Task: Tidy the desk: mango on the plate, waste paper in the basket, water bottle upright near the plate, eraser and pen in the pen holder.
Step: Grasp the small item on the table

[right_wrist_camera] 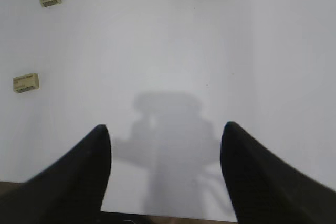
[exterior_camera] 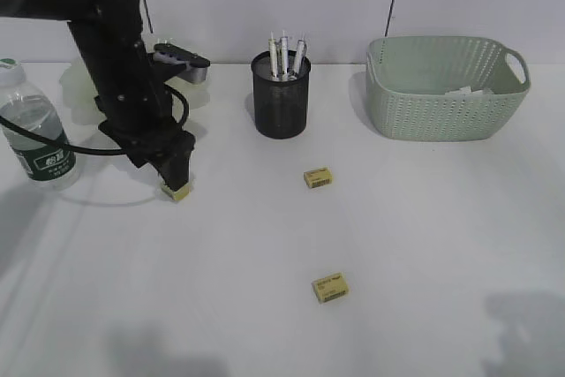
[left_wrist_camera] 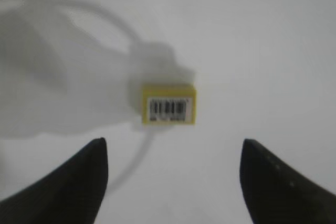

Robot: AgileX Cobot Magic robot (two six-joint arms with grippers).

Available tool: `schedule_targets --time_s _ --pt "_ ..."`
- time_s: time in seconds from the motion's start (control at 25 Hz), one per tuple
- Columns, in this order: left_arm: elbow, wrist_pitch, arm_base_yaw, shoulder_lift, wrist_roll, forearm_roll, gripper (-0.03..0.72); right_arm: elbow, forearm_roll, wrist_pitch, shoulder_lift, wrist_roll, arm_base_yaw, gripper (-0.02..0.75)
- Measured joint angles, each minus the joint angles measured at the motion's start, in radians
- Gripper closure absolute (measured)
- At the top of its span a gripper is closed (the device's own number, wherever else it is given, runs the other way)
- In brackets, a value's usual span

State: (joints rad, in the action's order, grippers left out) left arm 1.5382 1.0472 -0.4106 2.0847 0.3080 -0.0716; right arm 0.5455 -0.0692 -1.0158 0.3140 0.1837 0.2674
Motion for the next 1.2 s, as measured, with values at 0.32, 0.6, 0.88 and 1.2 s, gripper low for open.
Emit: schedule_targets --time_s 0.32,0.6,0.88,1.2 --pt "0.026 -0.039 -0.01 0.077 0.01 0.019 0.099 0.0 0.0 0.0 0.0 -0.001 0.0 0.223" --pt "0.031 -0.058 -0.01 0.123 0.011 0.055 0.104 0.0 0.0 0.0 0.0 -0.001 0.0 0.24" --pt "0.032 -0.069 -0.01 0.124 0.011 0.072 0.216 0.0 -0.002 0.0 0.0 -0.001 0.0 0.241" --pt "0.034 -0.08 -0.007 0.125 0.011 0.061 0.387 0.0 -0.004 0.003 0.0 -0.002 0.0 0.241"
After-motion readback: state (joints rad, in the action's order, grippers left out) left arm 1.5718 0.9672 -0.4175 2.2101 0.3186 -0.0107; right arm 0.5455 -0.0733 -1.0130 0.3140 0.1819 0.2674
